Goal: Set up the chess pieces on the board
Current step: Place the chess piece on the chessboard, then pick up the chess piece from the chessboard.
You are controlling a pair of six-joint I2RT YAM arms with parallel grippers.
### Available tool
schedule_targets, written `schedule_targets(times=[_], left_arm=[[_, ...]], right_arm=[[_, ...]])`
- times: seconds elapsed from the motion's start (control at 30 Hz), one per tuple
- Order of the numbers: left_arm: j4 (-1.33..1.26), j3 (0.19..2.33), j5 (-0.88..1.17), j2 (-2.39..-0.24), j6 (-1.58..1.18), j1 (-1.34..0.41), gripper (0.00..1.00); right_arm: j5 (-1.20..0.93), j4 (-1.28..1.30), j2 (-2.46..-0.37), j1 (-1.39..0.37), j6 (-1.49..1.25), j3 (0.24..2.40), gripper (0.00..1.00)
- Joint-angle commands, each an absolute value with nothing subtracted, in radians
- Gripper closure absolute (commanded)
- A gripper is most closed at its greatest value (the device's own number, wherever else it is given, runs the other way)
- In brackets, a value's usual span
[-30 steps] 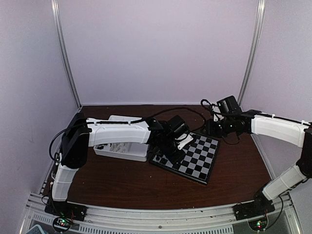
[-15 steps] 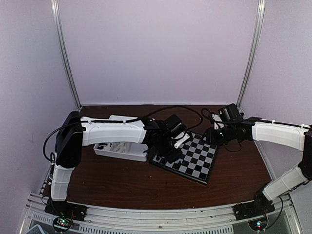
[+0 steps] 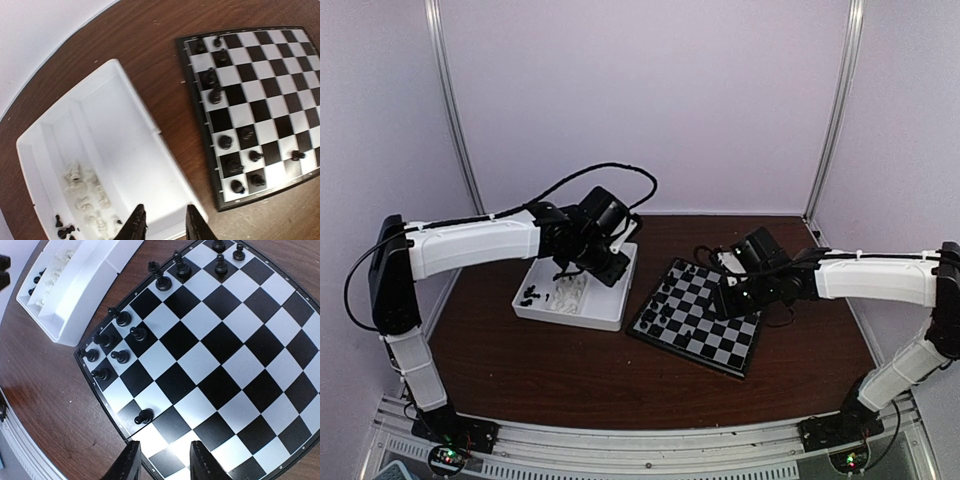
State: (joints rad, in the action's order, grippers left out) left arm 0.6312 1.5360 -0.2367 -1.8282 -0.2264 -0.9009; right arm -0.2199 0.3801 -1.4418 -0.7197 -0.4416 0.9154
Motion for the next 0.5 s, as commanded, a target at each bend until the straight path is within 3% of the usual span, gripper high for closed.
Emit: schedule_targets(times=[0.0, 0.47], left_arm=[[0.606, 1.448, -0.296, -1.739, -0.228, -0.831, 0.71], [0.591, 1.336, -0.346, -1.657, -0.228, -0.729, 0.69]], right_arm=[[-0.119, 0.454, -1.51, -0.784, -0.406, 0.987, 0.65], [-0.043, 0.574, -1.703, -0.901, -0.365, 1.135, 0.69]])
